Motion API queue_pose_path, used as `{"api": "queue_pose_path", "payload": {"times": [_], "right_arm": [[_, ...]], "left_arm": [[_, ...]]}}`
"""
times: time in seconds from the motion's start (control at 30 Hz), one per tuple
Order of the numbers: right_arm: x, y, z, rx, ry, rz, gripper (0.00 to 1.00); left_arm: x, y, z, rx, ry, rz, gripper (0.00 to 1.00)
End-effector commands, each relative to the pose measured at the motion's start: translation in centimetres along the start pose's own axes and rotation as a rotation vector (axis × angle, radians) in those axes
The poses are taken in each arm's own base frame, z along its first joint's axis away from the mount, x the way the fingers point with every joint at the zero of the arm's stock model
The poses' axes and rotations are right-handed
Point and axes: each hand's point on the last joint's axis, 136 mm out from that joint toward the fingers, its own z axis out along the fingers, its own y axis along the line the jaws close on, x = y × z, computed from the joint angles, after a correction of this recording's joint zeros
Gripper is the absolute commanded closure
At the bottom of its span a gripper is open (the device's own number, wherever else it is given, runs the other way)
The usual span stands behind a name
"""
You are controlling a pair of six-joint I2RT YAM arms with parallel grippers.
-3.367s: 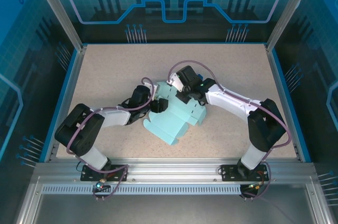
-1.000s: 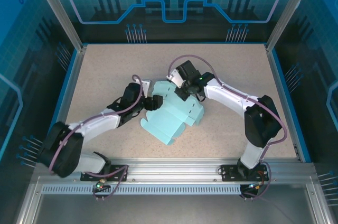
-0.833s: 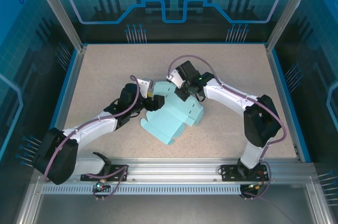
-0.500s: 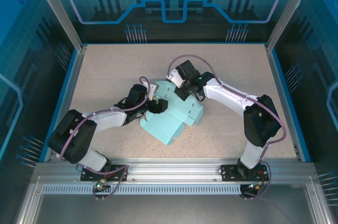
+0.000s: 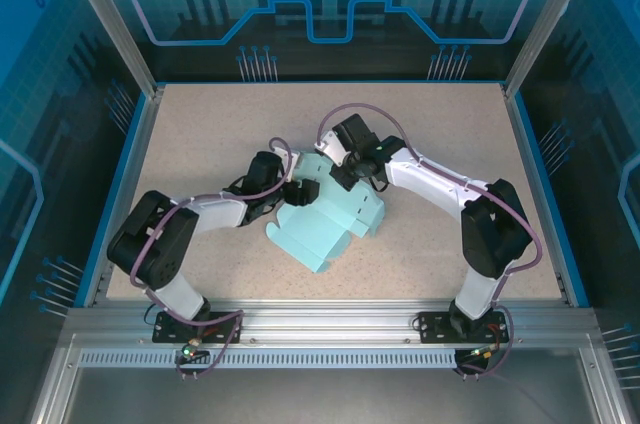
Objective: Fold the paper box
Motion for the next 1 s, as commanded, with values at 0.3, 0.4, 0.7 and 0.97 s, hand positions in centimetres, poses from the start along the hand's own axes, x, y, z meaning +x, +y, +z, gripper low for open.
{"api": "queue_pose_path", "payload": {"times": [0.3,0.4,0.7,0.97], "right_arm": [[-0.5,-0.2,-0.4,-0.016,-0.012,0.02,1.0],[-0.5,-0.4,-0.4,-0.011,-0.013,0.024,1.0],[-1.0,-0.2,-0.4,-0.029,-0.03,0.051,1.0],[-0.9,-0.3,-0.3,-0.023,-0.04,0.068,1.0]], "left_arm": [[-0.1,-1.8,0.2,0.121,-0.006,0.002,0.26],[-0.7,-2.6,-0.5,0.158,-0.022,-0.006,0.33],[0.8,-4.5,-1.1,0.24,-0.008,-0.031,0.41],[3.0,-5.5,0.4,0.258,0.024,-0.048,0.41]]}}
